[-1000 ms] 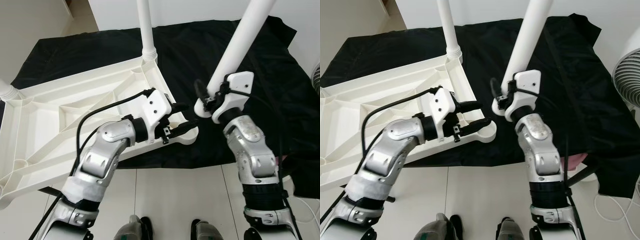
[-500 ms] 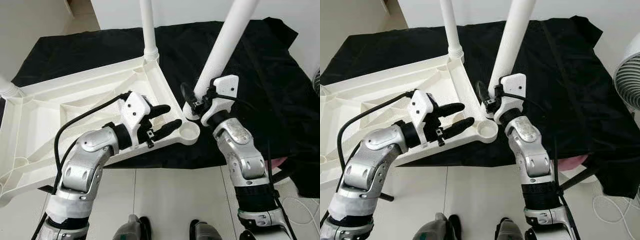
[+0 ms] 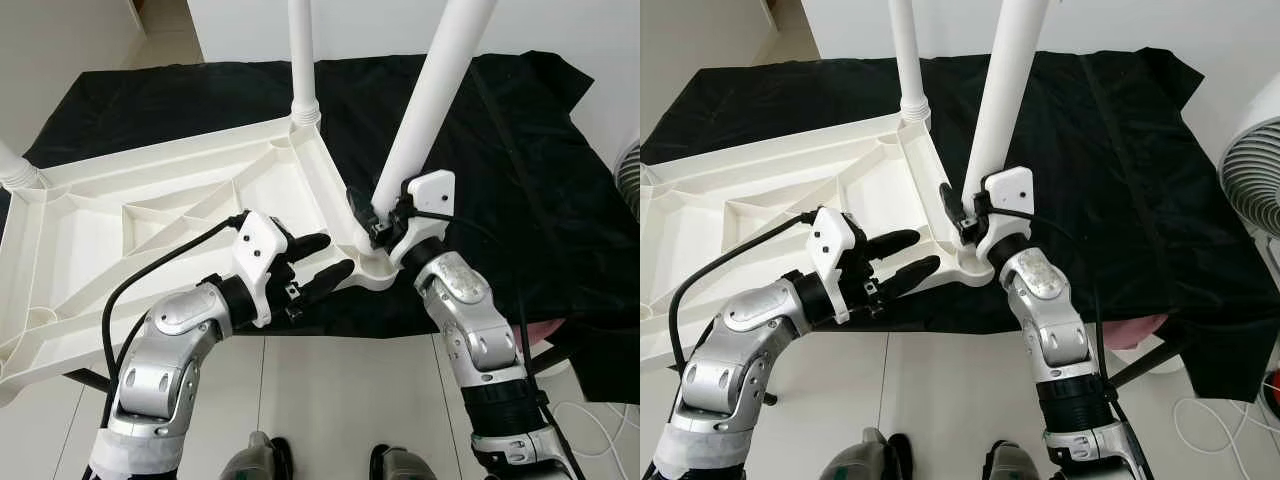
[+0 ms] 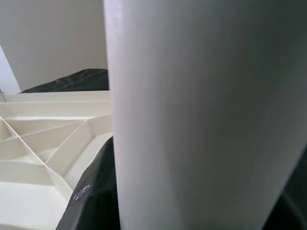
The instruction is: Building children table
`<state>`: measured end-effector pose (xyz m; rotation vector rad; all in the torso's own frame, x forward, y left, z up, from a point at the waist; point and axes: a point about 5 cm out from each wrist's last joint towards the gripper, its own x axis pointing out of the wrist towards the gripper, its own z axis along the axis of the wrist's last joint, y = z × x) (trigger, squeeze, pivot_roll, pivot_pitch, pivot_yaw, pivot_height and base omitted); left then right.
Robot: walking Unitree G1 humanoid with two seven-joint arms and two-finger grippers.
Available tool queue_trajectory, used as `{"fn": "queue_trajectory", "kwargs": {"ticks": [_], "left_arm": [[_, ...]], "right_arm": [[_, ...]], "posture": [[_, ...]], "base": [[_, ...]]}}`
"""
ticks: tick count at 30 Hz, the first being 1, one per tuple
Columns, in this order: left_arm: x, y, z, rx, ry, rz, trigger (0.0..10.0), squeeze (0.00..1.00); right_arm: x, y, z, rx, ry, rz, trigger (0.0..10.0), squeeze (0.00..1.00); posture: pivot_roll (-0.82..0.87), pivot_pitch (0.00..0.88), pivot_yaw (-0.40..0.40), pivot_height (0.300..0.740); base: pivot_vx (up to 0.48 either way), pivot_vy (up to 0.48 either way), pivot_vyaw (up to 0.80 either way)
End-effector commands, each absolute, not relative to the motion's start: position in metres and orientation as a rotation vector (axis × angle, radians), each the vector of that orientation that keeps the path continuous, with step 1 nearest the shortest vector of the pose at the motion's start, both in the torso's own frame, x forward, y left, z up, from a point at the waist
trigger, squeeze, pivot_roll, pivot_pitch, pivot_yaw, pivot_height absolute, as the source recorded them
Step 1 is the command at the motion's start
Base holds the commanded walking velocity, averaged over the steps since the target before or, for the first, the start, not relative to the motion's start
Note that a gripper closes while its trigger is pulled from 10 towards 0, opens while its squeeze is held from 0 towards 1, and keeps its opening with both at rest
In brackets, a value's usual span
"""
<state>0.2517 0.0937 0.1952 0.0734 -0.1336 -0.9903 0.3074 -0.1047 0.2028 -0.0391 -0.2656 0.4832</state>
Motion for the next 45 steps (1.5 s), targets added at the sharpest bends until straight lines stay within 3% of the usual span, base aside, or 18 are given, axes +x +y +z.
{"fn": "queue_trajectory", "kwargs": {"ticks": [1,35,45], "left_arm": [[0.255,0.100,0.193,0.049,-0.118,-0.799,10.0,0.00],[0.255,0.100,0.194,0.058,-0.108,-0.819,10.0,0.00],[0.259,0.105,0.197,0.069,-0.102,-0.813,10.0,0.00]], "right_arm": [[0.305,-0.101,0.197,-0.050,-0.255,0.505,10.0,0.00],[0.305,-0.116,0.187,-0.107,-0.233,0.475,10.0,0.00],[0.307,-0.113,0.188,-0.128,-0.241,0.504,10.0,0.00]], "posture": [[-0.02,0.107,0.065,0.740],[-0.03,0.113,0.071,0.740],[-0.01,0.173,0.080,0.740]], "base": [[0.000,0.000,0.00],[0.000,0.000,0.00],[0.000,0.000,0.00]]}}
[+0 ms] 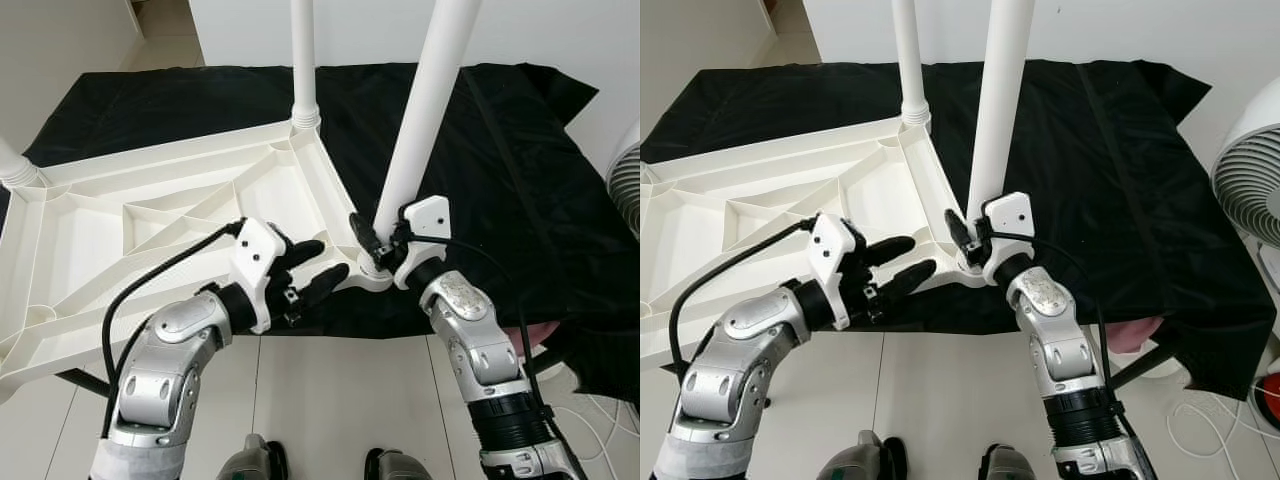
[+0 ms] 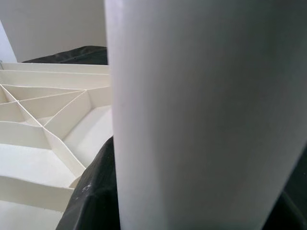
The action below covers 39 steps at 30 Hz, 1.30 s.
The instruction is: Building children table
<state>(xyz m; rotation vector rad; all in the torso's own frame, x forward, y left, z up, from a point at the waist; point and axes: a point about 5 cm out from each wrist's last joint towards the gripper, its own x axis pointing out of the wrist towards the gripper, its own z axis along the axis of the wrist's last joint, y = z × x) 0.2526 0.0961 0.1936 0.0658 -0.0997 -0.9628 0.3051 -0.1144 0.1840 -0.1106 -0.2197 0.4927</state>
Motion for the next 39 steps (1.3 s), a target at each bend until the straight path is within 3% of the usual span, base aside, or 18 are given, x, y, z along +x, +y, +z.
{"fn": "queue_trajectory", "kwargs": {"ticks": [1,24,39], "left_arm": [[0.260,0.105,0.198,0.065,-0.101,-0.812,10.0,0.00],[0.263,0.109,0.202,0.102,-0.097,-0.814,10.0,0.00],[0.254,0.097,0.194,0.118,-0.074,-0.920,10.0,0.00]], "right_arm": [[0.308,-0.114,0.188,-0.129,-0.241,0.502,10.0,0.00],[0.317,-0.117,0.198,-0.133,-0.279,0.505,10.0,0.00],[0.313,-0.119,0.194,-0.162,-0.289,0.514,10.0,0.00]], "posture": [[-0.01,0.173,0.080,0.740],[0.01,0.203,0.079,0.740],[-0.01,0.138,0.073,0.740]], "base": [[0.000,0.000,0.00],[0.000,0.000,0.00],[0.000,0.000,0.00]]}}
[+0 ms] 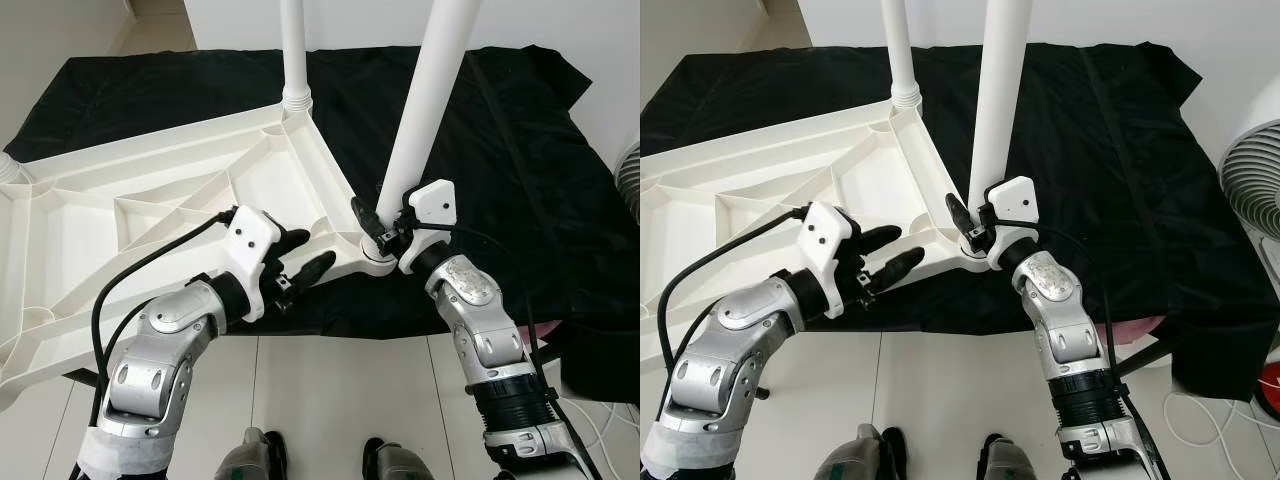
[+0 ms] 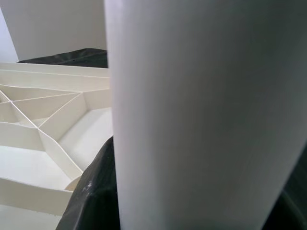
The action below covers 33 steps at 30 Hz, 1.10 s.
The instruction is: Building children table
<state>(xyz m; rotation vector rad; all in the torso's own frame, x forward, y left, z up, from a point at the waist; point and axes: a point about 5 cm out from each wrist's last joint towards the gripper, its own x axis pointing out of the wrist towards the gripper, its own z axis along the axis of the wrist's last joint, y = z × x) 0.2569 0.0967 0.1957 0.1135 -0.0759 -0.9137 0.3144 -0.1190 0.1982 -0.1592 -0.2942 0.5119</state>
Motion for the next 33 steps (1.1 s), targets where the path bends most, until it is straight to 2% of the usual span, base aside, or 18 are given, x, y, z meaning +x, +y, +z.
{"fn": "queue_trajectory", "kwargs": {"ticks": [1,8,17,25,33], "left_arm": [[0.253,0.097,0.194,0.121,-0.075,-0.927,10.0,0.00],[0.251,0.095,0.194,0.126,-0.079,-0.948,10.0,0.00],[0.249,0.094,0.193,0.127,-0.075,-0.958,10.0,0.00],[0.247,0.093,0.191,0.121,-0.075,-0.961,10.0,0.00],[0.247,0.092,0.192,0.120,-0.079,-0.965,10.0,0.00]], "right_arm": [[0.313,-0.119,0.194,-0.168,-0.293,0.517,10.0,0.00],[0.305,-0.119,0.187,-0.234,-0.298,0.579,10.0,0.00],[0.297,-0.121,0.173,-0.228,-0.279,0.641,10.0,0.00],[0.295,-0.125,0.167,-0.220,-0.279,0.649,10.0,0.00],[0.305,-0.134,0.168,-0.202,-0.289,0.578,10.0,0.00]], "posture": [[-0.01,0.133,0.071,0.740],[-0.01,0.130,0.068,0.740],[-0.02,0.134,0.068,0.740],[-0.02,0.127,0.062,0.740],[-0.02,0.123,0.066,0.740]], "base": [[0.000,0.000,0.00],[0.000,0.000,0.00],[0.000,0.000,0.00],[0.000,0.000,0.00],[0.000,0.000,0.00]]}}
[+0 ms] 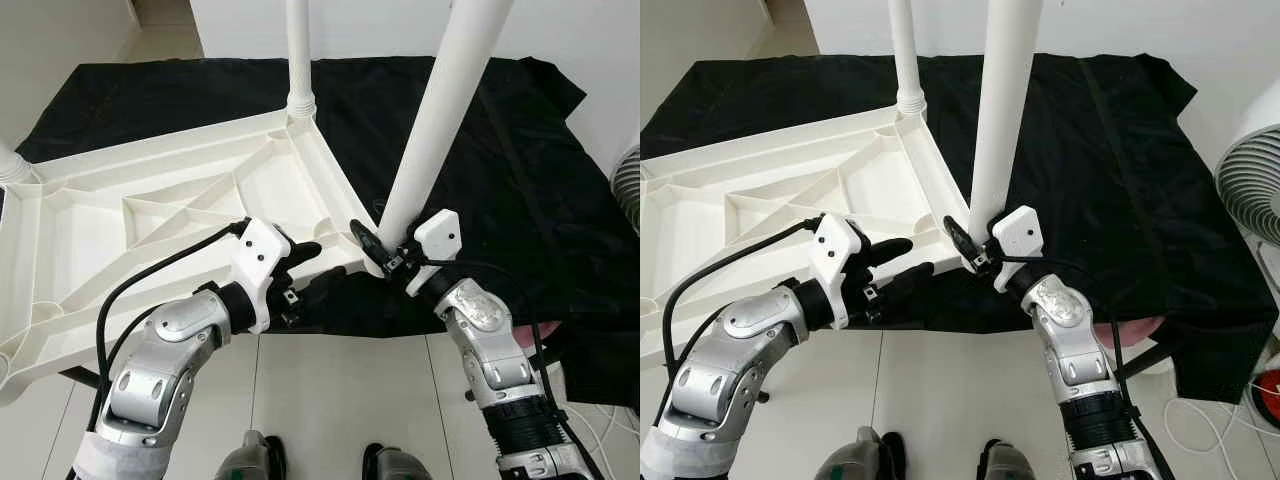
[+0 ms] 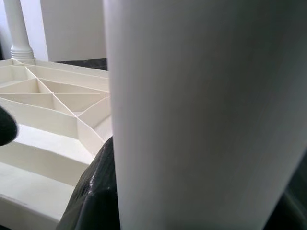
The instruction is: Building children table
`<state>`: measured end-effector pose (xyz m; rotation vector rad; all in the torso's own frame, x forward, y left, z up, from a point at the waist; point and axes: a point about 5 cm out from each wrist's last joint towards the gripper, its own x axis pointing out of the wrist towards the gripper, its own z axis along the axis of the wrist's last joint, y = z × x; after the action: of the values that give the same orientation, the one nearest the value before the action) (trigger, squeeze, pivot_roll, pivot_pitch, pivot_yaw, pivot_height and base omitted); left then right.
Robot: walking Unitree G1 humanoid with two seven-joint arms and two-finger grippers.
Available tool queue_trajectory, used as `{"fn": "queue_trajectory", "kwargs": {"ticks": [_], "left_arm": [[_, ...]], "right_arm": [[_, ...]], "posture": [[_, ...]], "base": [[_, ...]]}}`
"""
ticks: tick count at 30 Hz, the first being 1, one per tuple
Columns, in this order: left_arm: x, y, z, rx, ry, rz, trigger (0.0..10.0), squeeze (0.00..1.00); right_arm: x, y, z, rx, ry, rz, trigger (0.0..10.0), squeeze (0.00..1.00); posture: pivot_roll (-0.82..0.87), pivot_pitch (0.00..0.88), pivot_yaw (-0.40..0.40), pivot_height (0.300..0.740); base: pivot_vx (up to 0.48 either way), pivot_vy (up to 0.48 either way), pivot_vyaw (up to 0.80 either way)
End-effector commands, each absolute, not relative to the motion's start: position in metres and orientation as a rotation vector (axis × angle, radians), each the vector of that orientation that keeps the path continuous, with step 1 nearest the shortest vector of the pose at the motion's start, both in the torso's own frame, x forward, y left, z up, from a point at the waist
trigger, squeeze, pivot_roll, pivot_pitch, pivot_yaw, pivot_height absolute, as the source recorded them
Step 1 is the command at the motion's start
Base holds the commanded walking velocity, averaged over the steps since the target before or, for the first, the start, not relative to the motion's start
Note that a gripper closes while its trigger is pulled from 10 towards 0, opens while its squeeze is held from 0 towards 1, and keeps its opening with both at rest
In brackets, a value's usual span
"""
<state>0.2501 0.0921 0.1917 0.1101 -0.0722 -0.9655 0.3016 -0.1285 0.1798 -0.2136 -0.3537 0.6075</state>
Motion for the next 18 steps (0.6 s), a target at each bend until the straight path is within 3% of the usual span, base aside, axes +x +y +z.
{"fn": "queue_trajectory", "kwargs": {"ticks": [1,18], "left_arm": [[0.247,0.092,0.192,0.120,-0.079,-0.968,10.0,0.00],[0.241,0.088,0.191,0.111,-0.082,-0.990,10.0,0.00]], "right_arm": [[0.307,-0.134,0.169,-0.194,-0.286,0.571,10.0,0.00],[0.319,-0.124,0.173,-0.232,-0.315,0.593,10.0,0.00]], "posture": [[-0.02,0.123,0.066,0.740],[-0.02,0.122,0.065,0.740]], "base": [[0.000,0.000,0.00],[0.000,0.000,0.00]]}}
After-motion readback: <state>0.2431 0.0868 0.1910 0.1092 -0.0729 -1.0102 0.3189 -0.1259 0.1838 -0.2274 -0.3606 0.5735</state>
